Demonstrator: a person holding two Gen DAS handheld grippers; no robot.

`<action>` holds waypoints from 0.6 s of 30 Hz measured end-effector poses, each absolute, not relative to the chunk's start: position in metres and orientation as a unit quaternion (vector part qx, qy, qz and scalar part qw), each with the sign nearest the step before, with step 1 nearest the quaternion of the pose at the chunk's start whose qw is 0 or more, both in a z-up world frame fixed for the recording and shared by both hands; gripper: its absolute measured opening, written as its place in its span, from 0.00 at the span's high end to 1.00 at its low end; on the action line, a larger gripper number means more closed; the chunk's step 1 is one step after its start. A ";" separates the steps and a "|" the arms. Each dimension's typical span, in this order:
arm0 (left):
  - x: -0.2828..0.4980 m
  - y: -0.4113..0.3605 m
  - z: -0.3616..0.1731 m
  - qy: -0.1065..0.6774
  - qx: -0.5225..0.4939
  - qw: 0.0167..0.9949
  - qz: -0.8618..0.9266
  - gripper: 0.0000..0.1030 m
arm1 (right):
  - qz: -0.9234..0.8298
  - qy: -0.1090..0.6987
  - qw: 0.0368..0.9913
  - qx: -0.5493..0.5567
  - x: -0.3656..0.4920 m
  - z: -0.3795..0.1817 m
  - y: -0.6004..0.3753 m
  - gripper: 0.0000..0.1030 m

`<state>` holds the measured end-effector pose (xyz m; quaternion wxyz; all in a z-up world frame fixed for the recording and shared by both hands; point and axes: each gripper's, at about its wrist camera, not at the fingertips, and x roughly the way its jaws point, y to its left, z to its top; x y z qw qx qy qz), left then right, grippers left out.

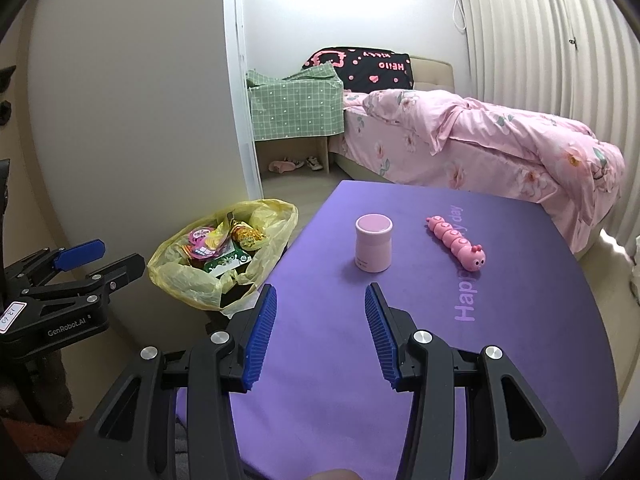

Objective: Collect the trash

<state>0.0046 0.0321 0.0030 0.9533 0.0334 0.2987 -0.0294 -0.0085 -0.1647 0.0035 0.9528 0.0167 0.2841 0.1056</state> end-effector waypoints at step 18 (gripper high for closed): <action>0.003 0.032 0.005 0.297 0.034 0.954 -0.030 0.31 | 0.104 0.282 0.954 0.014 -0.010 0.005 -0.164 0.58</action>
